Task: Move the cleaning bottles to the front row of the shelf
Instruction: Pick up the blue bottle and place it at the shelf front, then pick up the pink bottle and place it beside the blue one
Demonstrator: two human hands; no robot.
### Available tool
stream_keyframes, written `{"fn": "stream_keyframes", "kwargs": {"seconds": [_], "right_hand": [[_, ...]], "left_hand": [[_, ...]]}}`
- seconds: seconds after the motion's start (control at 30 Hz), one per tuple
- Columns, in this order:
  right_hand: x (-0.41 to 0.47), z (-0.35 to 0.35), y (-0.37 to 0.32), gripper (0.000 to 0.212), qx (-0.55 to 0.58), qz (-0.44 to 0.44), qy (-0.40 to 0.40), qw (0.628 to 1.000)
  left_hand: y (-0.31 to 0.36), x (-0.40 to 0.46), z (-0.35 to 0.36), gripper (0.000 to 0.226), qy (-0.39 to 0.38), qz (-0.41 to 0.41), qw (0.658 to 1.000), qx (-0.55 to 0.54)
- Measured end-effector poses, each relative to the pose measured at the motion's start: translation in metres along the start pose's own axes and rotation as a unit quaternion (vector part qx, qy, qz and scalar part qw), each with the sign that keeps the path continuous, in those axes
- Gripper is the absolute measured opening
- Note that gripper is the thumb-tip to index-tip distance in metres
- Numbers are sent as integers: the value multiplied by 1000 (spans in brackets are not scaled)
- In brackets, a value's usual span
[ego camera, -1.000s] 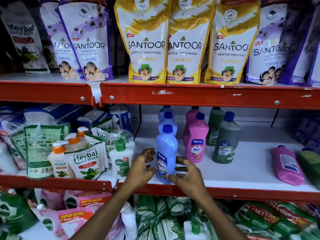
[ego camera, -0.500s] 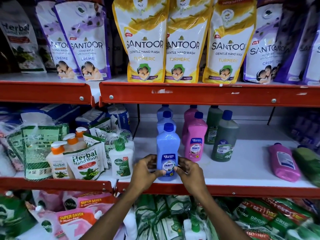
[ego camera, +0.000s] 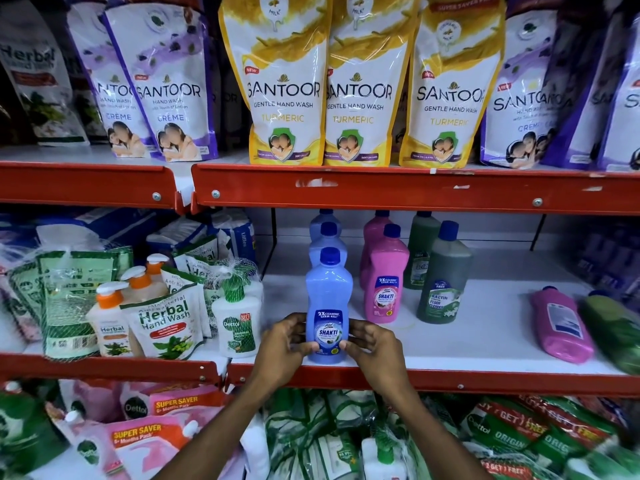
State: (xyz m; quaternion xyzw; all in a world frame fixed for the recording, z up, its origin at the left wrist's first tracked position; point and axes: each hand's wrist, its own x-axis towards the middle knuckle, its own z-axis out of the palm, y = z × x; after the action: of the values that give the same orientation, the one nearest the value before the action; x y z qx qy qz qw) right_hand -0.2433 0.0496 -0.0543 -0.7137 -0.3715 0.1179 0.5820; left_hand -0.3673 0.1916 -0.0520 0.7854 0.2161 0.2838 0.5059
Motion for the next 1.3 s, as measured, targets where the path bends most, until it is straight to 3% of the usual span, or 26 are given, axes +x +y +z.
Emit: {"fn": "stream_keyframes", "kwargs": {"seconds": [0.27,0.37,0.47,0.53,0.6,0.7,0.8,0.93,1.03,1.13,1.3], "right_hand": [[-1,-1,-2,34,16,11,-8,1000],[-2,-2,-5,37,16,8,-11,1000],[-10,-8,-4,44,-8,-3,20,1000],[-18,-16,-3,46,-36,-31,63,997],[-25,-29,-3,48,-97,-69,109,987],[-32,-54,-1,50,-215,-125,170,954],[-36,-90,6,51,-293,-129,220,922],[-44,-150,20,56,-346,-78,250,901],[-41,-200,36,52,-313,-9,279,908],[-26,-252,48,50,-263,52,304,914],[3,-322,60,10,-175,174,293,924]], "left_hand": [[1,-3,-5,41,-5,2,1000,-2],[2,-4,-4,53,-3,-10,1000,-13],[3,-19,-3,65,83,27,995,50],[6,-35,-4,49,167,148,963,148],[14,-45,-3,39,208,279,905,243],[30,-48,9,45,188,399,834,330],[54,-44,36,54,124,441,813,359],[77,-33,94,63,33,423,827,369],[93,-19,151,62,-32,407,845,345],[109,2,212,57,-79,356,889,276],[131,60,322,47,-132,205,948,207]]}}
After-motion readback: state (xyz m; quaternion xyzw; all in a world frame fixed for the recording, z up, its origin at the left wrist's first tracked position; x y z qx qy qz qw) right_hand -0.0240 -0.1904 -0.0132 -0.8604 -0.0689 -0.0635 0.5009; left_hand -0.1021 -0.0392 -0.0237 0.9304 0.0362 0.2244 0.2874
